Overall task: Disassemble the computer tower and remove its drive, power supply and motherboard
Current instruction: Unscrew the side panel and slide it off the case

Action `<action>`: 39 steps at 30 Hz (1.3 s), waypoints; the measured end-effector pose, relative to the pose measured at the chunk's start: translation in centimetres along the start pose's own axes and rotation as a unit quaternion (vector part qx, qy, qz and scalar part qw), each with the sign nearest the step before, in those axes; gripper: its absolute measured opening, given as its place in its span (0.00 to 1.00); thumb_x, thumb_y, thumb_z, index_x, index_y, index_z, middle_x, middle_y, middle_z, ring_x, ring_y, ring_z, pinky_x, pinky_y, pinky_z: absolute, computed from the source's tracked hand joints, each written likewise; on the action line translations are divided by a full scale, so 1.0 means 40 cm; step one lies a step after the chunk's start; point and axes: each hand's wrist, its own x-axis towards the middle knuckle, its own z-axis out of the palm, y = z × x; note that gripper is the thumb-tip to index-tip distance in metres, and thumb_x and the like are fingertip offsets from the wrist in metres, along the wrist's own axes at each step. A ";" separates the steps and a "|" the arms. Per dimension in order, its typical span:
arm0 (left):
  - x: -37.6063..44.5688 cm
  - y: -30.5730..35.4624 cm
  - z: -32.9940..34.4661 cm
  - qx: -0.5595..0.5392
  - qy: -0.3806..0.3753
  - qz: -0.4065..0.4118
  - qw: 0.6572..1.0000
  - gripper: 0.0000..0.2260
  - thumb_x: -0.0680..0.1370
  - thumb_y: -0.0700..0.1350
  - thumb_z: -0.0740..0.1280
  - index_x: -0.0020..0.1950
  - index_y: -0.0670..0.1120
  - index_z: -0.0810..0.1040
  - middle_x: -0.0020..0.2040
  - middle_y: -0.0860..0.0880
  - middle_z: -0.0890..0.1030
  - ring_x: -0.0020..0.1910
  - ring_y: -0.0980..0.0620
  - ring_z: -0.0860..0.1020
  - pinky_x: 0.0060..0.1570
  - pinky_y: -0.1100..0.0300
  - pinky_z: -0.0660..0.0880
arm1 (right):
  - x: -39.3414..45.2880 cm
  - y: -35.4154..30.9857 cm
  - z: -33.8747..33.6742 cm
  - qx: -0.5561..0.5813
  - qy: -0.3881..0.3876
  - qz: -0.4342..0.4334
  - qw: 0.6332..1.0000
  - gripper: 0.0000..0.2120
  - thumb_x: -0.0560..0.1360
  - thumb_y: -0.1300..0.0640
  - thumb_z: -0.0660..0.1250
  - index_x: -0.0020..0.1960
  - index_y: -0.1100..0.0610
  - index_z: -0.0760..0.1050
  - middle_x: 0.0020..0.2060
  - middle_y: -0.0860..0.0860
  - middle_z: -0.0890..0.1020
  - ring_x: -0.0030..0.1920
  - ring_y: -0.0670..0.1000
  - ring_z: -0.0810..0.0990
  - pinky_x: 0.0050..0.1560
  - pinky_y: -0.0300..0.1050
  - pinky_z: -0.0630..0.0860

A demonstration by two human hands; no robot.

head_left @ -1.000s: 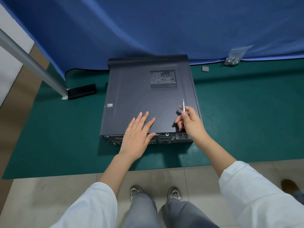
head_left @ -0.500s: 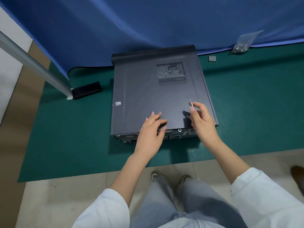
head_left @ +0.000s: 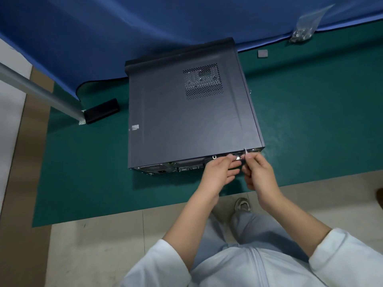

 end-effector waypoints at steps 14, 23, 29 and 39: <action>0.033 0.008 0.077 -0.051 0.019 -0.027 0.998 0.10 0.80 0.41 0.63 0.59 0.41 0.78 0.51 0.45 0.82 0.48 0.53 0.80 0.58 0.58 0.75 | 0.003 0.016 -0.017 0.008 0.049 -0.004 0.999 0.09 0.81 0.59 0.56 0.50 0.50 0.73 0.20 0.41 0.70 0.18 0.39 0.64 0.18 0.31 0.59; 0.041 0.002 0.088 -0.072 0.019 -0.025 0.997 0.04 0.78 0.38 0.66 0.46 0.44 0.80 0.48 0.43 0.81 0.44 0.53 0.78 0.54 0.60 0.76 | 0.010 0.021 -0.030 0.023 0.043 -0.008 0.999 0.09 0.81 0.59 0.56 0.49 0.50 0.73 0.19 0.42 0.68 0.18 0.40 0.62 0.18 0.30 0.57; 0.049 -0.007 0.094 -0.103 0.018 -0.035 0.994 0.08 0.78 0.38 0.65 0.56 0.39 0.79 0.49 0.42 0.81 0.45 0.51 0.80 0.54 0.60 0.77 | 0.027 0.040 -0.034 -0.105 0.089 -0.046 0.989 0.05 0.81 0.54 0.59 0.55 0.53 0.70 0.31 0.48 0.76 0.28 0.42 0.74 0.28 0.35 0.68; 0.060 -0.002 0.114 -0.121 0.000 -0.062 0.991 0.05 0.77 0.37 0.66 0.50 0.43 0.80 0.39 0.48 0.81 0.28 0.59 0.78 0.37 0.65 0.76 | 0.031 0.043 -0.038 -0.181 0.119 -0.075 0.973 0.03 0.79 0.59 0.59 0.50 0.56 0.65 0.31 0.50 0.80 0.35 0.57 0.80 0.40 0.55 0.76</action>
